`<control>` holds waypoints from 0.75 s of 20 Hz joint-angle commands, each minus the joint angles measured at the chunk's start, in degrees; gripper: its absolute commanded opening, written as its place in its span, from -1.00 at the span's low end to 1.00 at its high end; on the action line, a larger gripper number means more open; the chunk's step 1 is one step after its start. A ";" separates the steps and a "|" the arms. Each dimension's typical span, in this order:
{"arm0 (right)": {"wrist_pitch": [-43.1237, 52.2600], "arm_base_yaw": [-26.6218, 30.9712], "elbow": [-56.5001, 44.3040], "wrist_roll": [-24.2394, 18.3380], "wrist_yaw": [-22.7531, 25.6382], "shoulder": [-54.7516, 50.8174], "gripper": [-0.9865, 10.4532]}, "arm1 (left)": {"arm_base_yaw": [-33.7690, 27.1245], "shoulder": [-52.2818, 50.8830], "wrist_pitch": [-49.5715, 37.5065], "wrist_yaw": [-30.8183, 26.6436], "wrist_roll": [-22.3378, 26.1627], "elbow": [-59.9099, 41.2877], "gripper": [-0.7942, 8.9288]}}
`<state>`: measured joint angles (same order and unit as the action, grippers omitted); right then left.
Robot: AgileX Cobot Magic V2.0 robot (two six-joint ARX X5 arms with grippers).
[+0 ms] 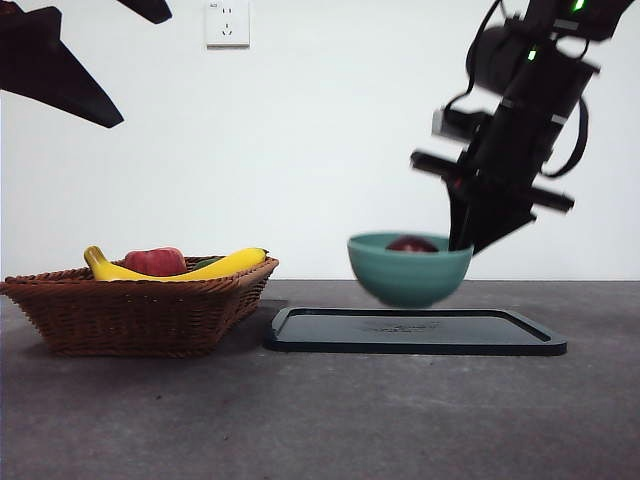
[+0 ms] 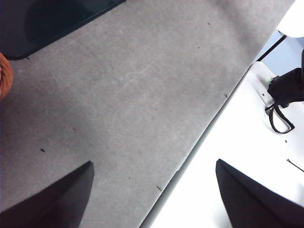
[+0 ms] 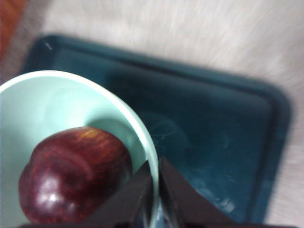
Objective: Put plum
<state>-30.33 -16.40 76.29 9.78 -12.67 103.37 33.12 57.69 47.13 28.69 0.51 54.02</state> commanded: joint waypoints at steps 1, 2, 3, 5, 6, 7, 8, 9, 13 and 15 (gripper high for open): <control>1.99 -0.24 1.51 0.11 -0.76 3.34 -0.81 | 0.26 0.28 -0.46 0.28 0.07 0.57 0.00; 2.23 -0.24 1.51 0.09 -0.74 4.26 -0.81 | 0.26 0.31 -0.42 0.26 0.07 0.57 0.00; 2.38 -0.22 1.51 0.09 -0.72 4.87 -0.81 | 0.26 0.28 -0.42 0.28 0.07 0.57 0.00; 2.73 -0.22 1.51 0.07 -0.63 4.96 -0.81 | 0.26 0.31 -0.48 0.28 0.07 0.57 0.00; 2.62 -0.22 1.51 0.07 -0.70 4.96 -0.81 | 0.26 0.31 -0.61 0.26 0.07 0.57 0.00; 2.21 -0.24 1.51 0.07 -0.87 4.96 -0.80 | 0.26 0.31 -0.66 0.28 0.07 0.57 0.00; 1.95 -0.33 1.51 0.09 -0.98 4.96 -0.75 | 0.26 0.31 -0.68 0.26 0.07 0.57 0.00; 1.62 -0.33 1.51 0.11 -0.96 4.96 -0.55 | 0.26 0.31 -0.70 0.28 0.07 0.57 0.00; 1.27 -0.13 1.53 0.48 -0.76 1.92 -0.42 | 0.26 0.31 -0.66 0.26 0.04 0.57 0.00; 0.92 0.26 1.53 0.46 -0.76 -3.58 -0.42 | 0.26 0.31 -0.66 0.26 0.07 0.57 0.00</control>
<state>-29.80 -15.99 76.36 9.89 -13.43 98.26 33.12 57.69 46.92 28.69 0.51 54.02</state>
